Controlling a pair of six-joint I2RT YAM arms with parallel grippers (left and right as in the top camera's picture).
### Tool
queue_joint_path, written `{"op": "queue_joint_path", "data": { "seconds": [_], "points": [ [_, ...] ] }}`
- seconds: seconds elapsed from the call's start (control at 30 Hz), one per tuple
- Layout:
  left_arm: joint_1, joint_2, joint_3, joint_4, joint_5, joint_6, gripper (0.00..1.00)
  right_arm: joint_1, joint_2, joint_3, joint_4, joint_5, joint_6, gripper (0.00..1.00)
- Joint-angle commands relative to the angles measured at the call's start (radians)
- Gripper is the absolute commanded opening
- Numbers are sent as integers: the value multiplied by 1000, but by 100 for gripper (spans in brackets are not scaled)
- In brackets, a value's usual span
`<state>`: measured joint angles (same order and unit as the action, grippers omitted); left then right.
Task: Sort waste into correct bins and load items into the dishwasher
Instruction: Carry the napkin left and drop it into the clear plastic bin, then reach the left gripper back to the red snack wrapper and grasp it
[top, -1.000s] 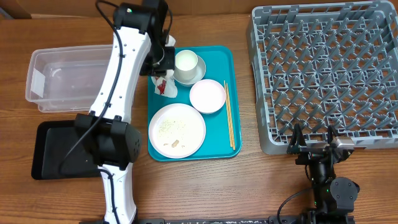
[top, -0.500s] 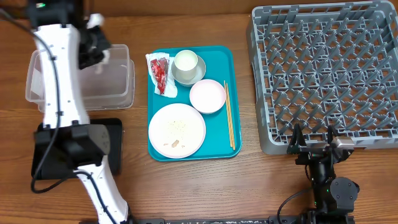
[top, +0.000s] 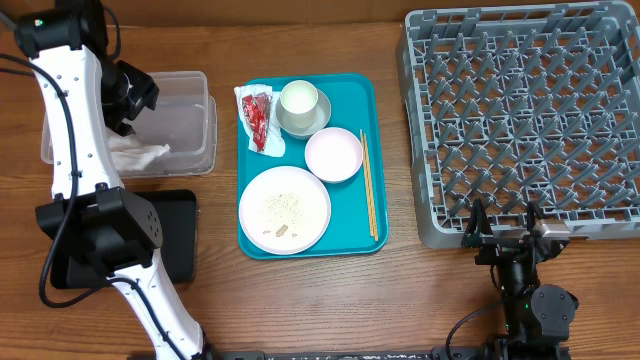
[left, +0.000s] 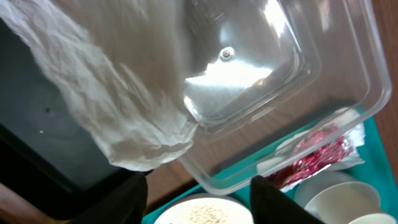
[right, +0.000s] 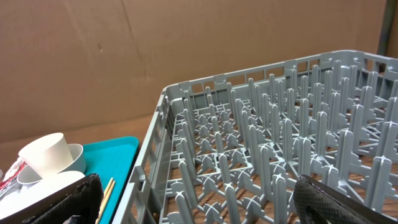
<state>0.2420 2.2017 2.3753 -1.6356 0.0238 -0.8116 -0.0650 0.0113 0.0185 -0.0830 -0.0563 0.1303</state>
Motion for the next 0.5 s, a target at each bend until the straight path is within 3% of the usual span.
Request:
{"op": "queue_joint_path", "data": {
  "seconds": [0.0,0.1,0.33,0.47],
  "points": [
    [-7,-5,-3,32,7,9,60,-3,-7,-10,4,-8,3,100],
    [-7,-5,-3,65,58,105,65,-3,-7,-10,4,-8,3,100],
    [-11,-5,-3,82,270,292,59,-3,-7,-10,4,-8,3,100],
    [-45,-5,1,98,439,488,60,-3,-7,-10,4,-8,3,100]
  ]
}}
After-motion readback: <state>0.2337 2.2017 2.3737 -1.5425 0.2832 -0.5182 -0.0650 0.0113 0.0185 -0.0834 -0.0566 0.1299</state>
